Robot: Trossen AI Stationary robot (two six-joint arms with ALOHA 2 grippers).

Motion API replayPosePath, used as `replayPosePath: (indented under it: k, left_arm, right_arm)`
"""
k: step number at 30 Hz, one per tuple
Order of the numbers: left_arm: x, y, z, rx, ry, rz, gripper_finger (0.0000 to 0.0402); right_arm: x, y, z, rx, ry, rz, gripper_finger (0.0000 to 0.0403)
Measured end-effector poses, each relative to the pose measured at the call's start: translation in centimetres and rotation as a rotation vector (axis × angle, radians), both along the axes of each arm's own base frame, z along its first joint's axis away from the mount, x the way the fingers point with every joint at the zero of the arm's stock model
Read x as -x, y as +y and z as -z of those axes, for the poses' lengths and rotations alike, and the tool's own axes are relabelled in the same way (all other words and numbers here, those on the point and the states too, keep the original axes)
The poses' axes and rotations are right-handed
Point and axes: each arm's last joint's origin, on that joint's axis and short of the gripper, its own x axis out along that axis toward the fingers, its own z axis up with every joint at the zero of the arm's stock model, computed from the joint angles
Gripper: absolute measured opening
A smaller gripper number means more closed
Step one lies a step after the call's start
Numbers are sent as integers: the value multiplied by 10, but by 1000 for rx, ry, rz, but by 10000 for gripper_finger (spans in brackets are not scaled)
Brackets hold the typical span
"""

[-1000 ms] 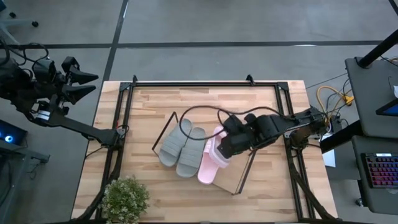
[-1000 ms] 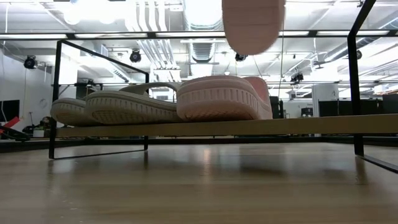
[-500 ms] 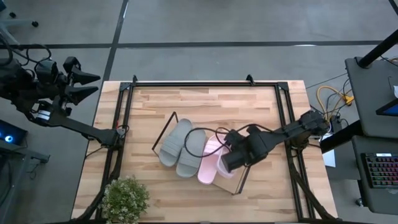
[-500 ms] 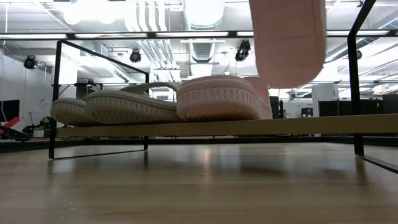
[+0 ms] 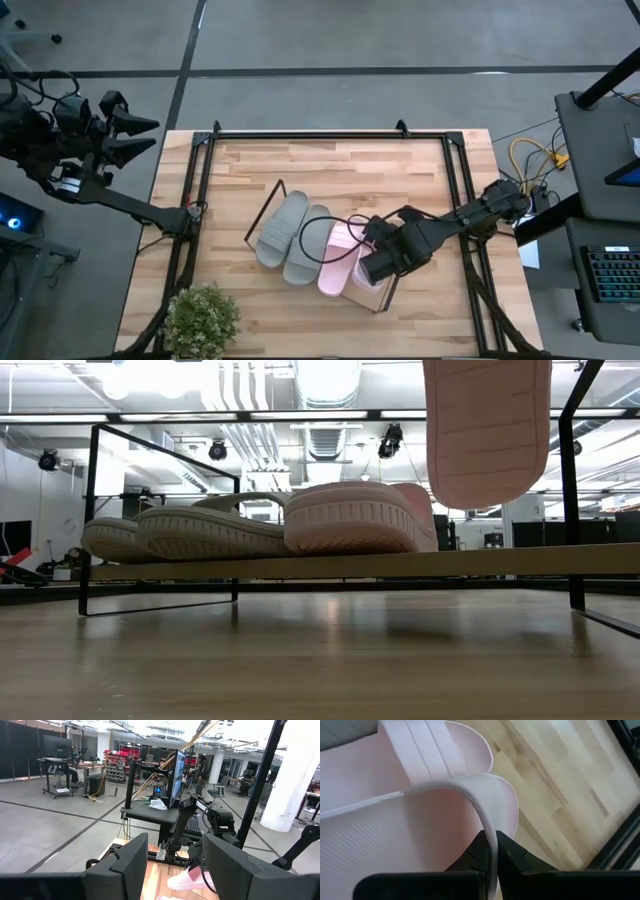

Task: Pick and place slides into the shelf
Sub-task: Put the pink slipper on the shelf

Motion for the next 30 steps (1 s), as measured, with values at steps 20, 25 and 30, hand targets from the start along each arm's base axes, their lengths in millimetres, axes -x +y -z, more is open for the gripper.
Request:
replayPosePath:
  k: [20,25,30]
  left_arm:
    - [3,1,0,0,-7,0,176]
    - [3,1,0,0,-7,0,176]
    - [6,1,0,1,-13,0,176]
  right_arm:
    - [-22,21,40,-2,163,-74,11]
    - [-35,28,58,16,213,-111,11]
    - [-45,34,72,29,244,-130,11]
